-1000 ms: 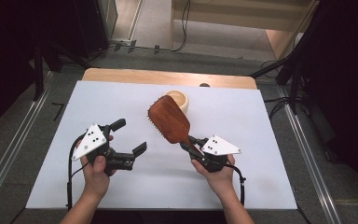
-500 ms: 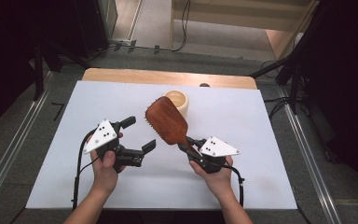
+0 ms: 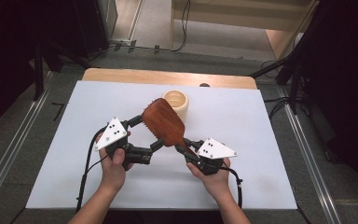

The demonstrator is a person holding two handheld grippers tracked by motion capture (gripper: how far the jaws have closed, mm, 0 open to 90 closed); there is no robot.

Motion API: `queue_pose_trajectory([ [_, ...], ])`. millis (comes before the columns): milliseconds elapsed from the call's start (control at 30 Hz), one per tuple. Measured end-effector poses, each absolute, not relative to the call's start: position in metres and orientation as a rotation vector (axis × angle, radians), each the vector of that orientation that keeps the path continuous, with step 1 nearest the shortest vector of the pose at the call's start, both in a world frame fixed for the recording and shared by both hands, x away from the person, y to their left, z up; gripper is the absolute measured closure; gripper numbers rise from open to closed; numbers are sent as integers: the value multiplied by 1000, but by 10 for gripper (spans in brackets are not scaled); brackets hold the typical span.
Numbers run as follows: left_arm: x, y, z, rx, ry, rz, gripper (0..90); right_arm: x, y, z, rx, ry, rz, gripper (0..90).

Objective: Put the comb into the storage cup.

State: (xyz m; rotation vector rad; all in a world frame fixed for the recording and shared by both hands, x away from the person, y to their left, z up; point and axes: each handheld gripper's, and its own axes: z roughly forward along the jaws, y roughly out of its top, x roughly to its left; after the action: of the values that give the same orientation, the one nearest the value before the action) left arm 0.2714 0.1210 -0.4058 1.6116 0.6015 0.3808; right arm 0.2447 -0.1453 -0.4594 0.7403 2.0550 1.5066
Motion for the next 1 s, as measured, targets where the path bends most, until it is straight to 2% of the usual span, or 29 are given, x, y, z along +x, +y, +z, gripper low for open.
queue_pose_trajectory([
  [600,276,107,-407,1584,630,330,0,238,-135,-455,706,2048,1544,695],
  [900,278,99,-408,1542,653,250,0,235,-129,-454,701,2044,1559,695],
  [1000,279,98,-408,1525,686,238,58,233,-127,-454,704,2042,1562,695],
])
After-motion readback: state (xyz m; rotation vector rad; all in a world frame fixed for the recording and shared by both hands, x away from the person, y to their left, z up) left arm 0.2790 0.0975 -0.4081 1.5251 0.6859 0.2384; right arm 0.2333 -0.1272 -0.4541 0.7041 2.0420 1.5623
